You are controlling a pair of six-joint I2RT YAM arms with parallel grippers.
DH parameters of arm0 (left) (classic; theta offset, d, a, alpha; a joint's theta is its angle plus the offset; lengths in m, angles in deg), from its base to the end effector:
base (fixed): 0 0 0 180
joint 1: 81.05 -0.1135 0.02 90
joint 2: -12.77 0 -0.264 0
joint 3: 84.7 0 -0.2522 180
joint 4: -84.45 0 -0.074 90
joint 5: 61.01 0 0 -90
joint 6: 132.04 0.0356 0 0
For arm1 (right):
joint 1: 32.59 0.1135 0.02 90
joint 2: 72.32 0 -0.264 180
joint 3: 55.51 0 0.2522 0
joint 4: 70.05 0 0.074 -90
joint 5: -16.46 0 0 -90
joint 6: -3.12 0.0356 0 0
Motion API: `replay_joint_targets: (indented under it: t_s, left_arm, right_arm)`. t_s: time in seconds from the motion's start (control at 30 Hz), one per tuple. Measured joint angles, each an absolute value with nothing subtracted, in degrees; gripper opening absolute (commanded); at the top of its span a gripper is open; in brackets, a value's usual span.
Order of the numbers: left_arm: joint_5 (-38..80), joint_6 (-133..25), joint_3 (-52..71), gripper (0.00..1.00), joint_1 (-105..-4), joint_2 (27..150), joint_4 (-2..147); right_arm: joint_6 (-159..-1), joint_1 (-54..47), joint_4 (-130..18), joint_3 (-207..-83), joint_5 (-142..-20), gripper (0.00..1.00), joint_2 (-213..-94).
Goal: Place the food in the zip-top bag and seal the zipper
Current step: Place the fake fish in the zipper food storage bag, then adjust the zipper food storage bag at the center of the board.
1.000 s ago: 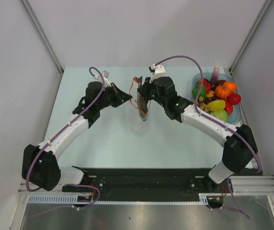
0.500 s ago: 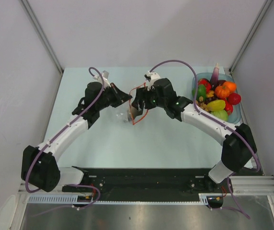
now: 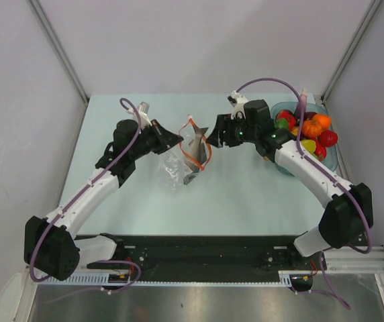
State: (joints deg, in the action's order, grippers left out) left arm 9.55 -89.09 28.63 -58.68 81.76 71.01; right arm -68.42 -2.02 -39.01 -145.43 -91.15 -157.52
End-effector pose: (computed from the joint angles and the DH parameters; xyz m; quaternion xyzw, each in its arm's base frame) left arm 0.2552 -0.1179 0.3205 -0.0684 0.7895 -0.4494 0.4123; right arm 0.2924 0.1852 0.3495 -0.1689 0.8263 0.3346 0.4204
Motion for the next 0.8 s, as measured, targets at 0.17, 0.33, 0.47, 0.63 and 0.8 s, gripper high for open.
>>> replay_joint_targets:
  t_s: [0.17,0.33,0.47,0.63,0.8]
  left_arm:
    - [8.94,-89.24,28.63,0.00,-58.68,81.76,72.01]
    - [7.54,-90.05,28.85,0.00,-58.68,81.74,73.48]
    - [6.99,-90.16,29.42,0.00,-58.68,81.74,73.81]
    - [6.29,-90.34,29.46,0.00,-58.68,81.74,74.20]
    - [5.97,-91.10,29.48,0.00,-58.68,81.74,74.61]
  right_arm:
    - [-68.16,-4.71,-37.02,-141.13,-97.44,0.50,-160.08]
    - [-66.28,-4.69,-38.62,-140.32,-101.20,0.46,-163.69]
    - [-64.77,-4.69,-41.02,-140.32,-102.62,0.46,-165.46]
    - [-63.31,-4.53,-42.77,-140.32,-103.56,0.41,-166.42]
    - [-63.02,-4.45,-43.21,-140.32,-103.69,0.08,-167.21]
